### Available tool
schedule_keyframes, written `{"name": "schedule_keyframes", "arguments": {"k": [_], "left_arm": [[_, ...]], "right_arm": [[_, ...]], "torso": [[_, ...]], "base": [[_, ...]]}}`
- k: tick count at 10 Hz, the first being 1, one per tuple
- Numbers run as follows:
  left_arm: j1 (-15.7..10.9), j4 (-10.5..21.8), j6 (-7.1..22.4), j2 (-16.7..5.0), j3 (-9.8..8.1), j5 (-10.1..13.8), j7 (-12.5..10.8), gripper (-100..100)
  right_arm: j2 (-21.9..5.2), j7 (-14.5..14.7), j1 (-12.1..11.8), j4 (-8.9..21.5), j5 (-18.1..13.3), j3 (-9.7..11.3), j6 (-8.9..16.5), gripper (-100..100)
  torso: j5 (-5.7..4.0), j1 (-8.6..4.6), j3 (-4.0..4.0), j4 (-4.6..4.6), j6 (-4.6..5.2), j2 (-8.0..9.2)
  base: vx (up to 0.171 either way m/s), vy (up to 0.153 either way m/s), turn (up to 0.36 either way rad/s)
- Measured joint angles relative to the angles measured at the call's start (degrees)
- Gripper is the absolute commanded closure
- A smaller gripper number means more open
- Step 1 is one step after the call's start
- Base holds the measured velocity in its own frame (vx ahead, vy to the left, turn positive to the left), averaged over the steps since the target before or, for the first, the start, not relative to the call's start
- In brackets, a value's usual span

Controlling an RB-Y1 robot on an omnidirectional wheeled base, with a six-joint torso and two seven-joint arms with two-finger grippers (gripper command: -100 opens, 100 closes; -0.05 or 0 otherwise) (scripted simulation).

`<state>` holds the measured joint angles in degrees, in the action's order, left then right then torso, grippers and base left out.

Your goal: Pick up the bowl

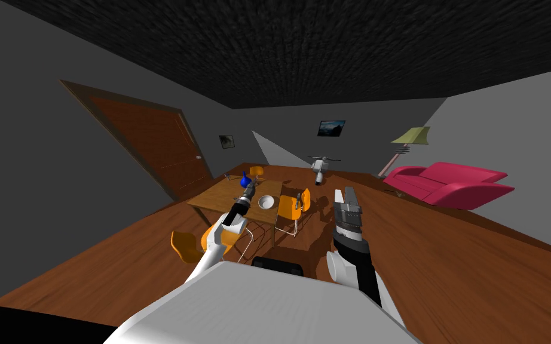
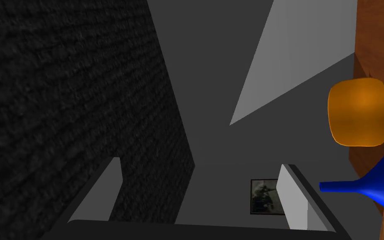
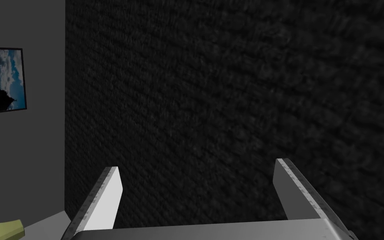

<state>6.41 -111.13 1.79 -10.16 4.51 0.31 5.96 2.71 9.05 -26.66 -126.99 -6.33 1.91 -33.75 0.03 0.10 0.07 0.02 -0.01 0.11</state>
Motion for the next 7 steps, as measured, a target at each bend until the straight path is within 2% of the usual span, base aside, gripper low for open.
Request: {"name": "schedule_keyframes", "arguments": {"k": [3, 7], "left_arm": [[-3.86, 3.93, 4.19, 0.94, 0.66, -0.68, 0.46, -100], [-7.59, 8.82, 9.66, 0.69, 1.0, -0.61, 0.32, -100]], "right_arm": [[0.0, 0.0, 0.0, 0.0, 0.0, 0.0, 0.0, 0], [0.0, 0.0, -0.01, 0.0, 0.0, 0.0, 0.0, 0]], "torso": [[0.0, -0.01, 0.01, 0.0, 0.0, 0.02], [-0.01, -0.03, -0.04, -0.01, -0.02, -0.08]], "base": [[-0.038, 0.022, -0.051], [-0.017, 0.017, -0.047]]}}
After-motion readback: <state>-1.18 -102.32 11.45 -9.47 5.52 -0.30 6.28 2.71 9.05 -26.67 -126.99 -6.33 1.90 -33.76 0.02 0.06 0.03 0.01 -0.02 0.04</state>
